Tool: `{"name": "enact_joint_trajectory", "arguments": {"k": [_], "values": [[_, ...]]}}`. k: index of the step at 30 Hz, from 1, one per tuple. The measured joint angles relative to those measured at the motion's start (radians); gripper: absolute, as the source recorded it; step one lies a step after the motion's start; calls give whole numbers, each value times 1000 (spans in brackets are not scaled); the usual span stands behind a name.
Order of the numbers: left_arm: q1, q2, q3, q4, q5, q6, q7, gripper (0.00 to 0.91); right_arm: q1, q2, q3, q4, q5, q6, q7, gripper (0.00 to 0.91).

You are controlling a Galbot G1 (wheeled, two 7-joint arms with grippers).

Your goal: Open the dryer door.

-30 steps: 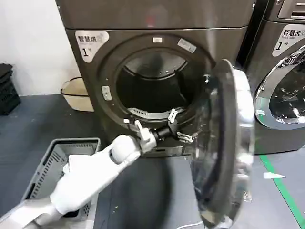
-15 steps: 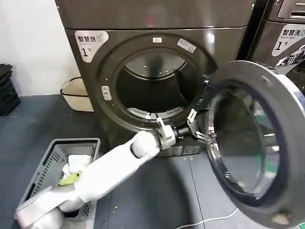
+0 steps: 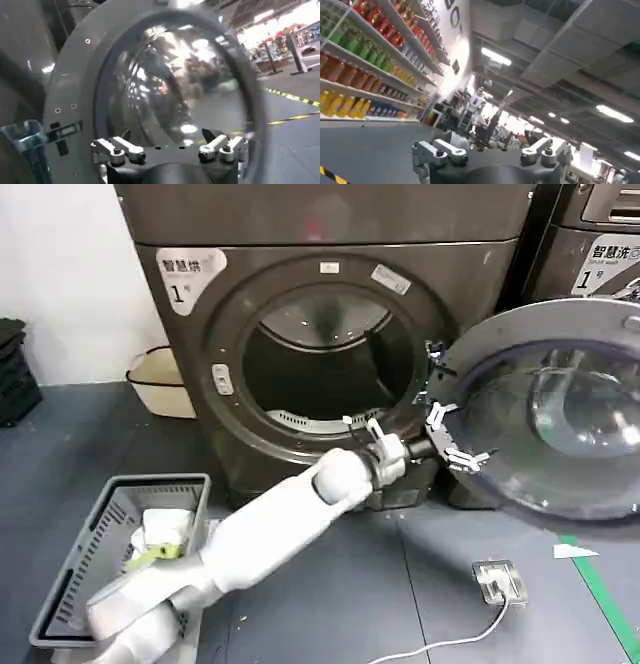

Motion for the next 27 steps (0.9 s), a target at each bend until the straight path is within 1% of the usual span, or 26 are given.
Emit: {"name": "enact_joint_trajectory", "arguments": {"k": [7,23,27], "values": [[-6,-15,-1,14,-2,0,1,907,3,3,-5,5,0,0,-1,907],[-5,-7,-2,8,-3,-2,5,907,6,5,-8,6,1,0,-4,907],[9,11,-8,-18,-6,21,6,907,8,3,-8,7,4,-2,-5,907]]}}
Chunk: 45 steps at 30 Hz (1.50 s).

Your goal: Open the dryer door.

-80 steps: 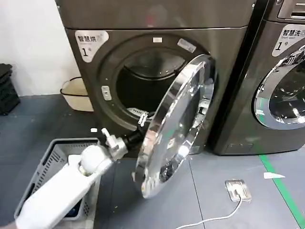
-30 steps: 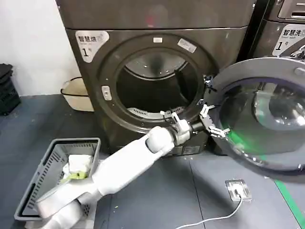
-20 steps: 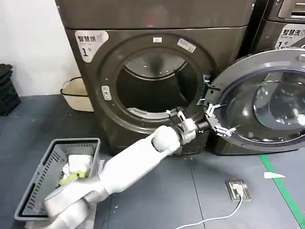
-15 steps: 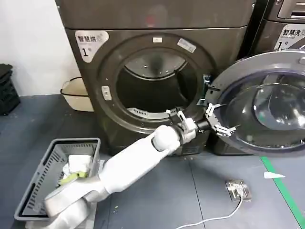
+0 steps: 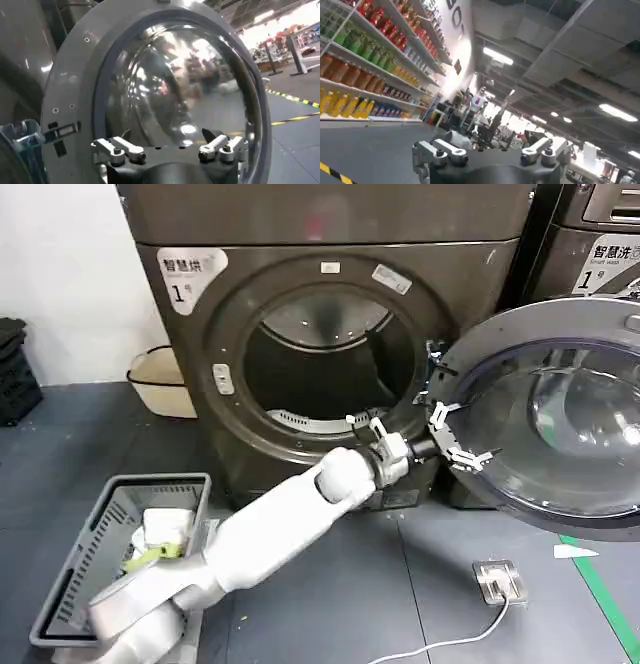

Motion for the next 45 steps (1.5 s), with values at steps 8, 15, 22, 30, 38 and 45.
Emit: {"name": "enact_joint_trajectory", "arguments": {"k": [8,15,22,30,38,45], "values": [[59,127,-42,-186,-24,114,-30,907,4,1,12,31,28,-35,-11,907],[170,346,-108,-464,-58,208,-101,907,20,-3,9,35,23,-65,-6,907],[360,590,-288,-706,-246,339,-234,907,36,-10,11,43,0,-84,-3,907],[739,733,-689,-863,-388,494,-381,907,62,-25,-15,62,1,-92,-6,907],[944,731,-1045,-913,-726,761,-668,907,90,-51,-41,57,4,-106,-4,907],[1030,756,-1232,-899,-1085,782,-963,907,103,-78,-59,42,18,-103,-8,907]]}}
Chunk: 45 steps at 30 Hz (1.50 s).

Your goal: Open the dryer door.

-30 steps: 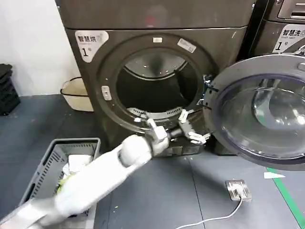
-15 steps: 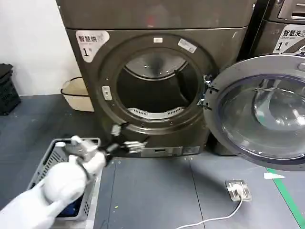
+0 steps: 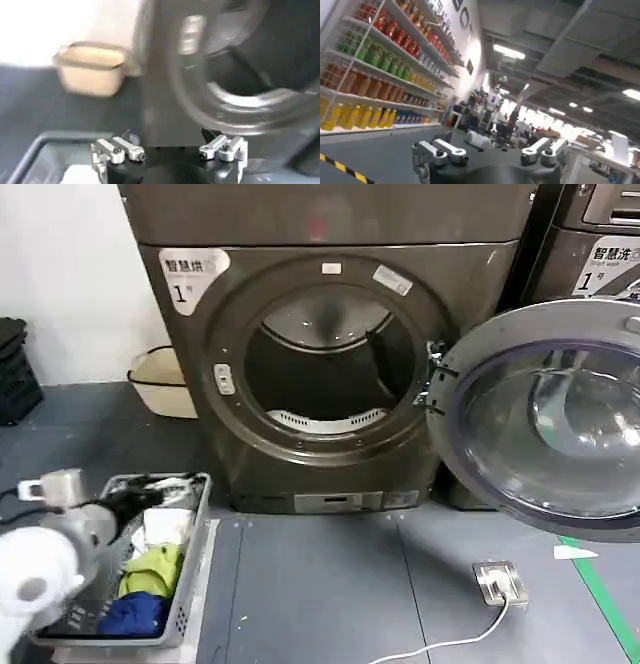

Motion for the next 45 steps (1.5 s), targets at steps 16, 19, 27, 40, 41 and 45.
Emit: {"name": "enact_joint_trajectory", "arguments": {"k": [16,19,27,40,41,45], "values": [[76,132,-121,137,-662,-1,-473,907,36,-2,-61,15,21,19,6,907],[67,150,-120,149,-773,-1,-509,907,37,2,-67,14,21,23,5,907],[44,177,-93,163,-884,-1,-561,907,35,10,-68,20,29,25,1,907],[34,198,-84,169,-976,-1,-604,907,34,19,-68,24,44,48,-19,907],[34,198,-84,172,-978,-1,-605,907,33,19,-69,24,44,48,-19,907],[30,200,-82,187,-984,-1,-608,907,34,19,-73,24,44,49,-19,907]]}}
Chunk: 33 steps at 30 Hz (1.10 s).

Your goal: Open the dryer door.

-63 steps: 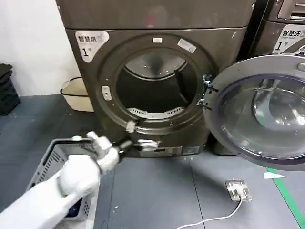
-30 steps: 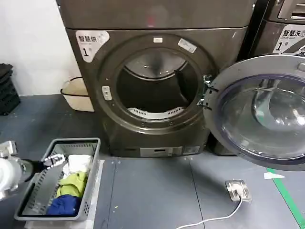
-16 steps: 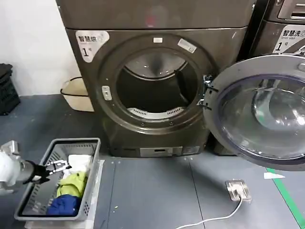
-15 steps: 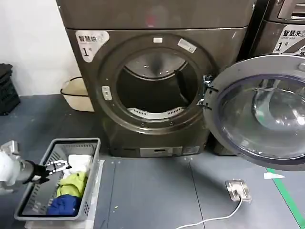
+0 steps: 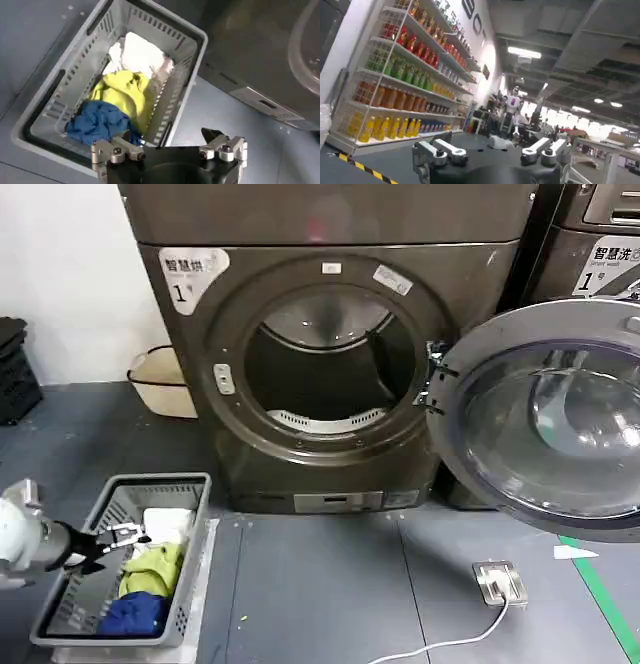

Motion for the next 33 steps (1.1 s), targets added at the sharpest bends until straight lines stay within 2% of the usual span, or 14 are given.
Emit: {"name": "enact_joint_trajectory", "arguments": {"k": [17,33], "values": [[-78,16,52,104,-61,0,-44,907,2,9,-5,2,-4,10,-9,907],[-110,21,74,125,-69,0,-47,907,2,11,-5,0,-5,15,-17,907]]}}
